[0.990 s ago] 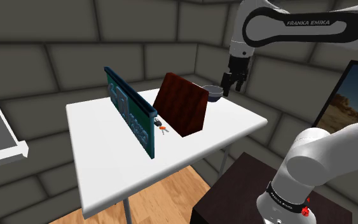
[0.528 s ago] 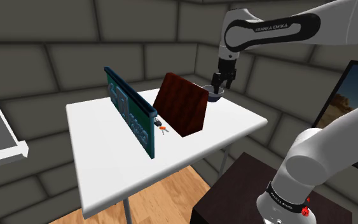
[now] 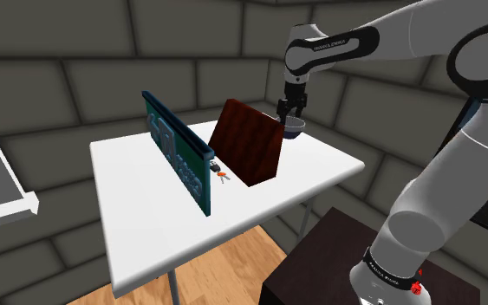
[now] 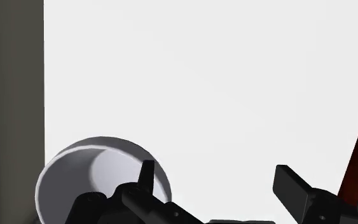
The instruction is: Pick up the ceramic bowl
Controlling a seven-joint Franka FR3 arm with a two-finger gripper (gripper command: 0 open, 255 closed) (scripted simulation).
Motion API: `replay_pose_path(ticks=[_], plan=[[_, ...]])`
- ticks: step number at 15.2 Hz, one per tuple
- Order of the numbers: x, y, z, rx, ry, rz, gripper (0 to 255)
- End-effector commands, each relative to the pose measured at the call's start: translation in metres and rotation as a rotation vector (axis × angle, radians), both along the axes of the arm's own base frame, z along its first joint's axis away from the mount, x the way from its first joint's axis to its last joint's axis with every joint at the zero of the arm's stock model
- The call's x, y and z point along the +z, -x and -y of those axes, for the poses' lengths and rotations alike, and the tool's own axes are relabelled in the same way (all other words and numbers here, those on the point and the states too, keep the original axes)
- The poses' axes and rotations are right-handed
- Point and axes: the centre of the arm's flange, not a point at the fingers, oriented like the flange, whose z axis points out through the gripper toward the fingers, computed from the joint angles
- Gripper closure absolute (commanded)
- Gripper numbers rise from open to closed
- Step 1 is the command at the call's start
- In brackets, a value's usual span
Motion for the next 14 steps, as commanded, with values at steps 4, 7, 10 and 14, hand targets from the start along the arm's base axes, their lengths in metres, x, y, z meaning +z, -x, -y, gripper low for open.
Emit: replay_pose_path(ticks=[4, 7, 10, 14], plan=[[-0.019, -0.056, 0.031, 0.0, 0.015, 0.002, 0], [-0.03, -0.076, 0.044, 0.0, 0.021, 0.003, 0], [-0.046, -0.076, 0.044, 0.0, 0.021, 0.003, 0], [-0.065, -0.076, 0.044, 0.0, 0.021, 0.003, 0]])
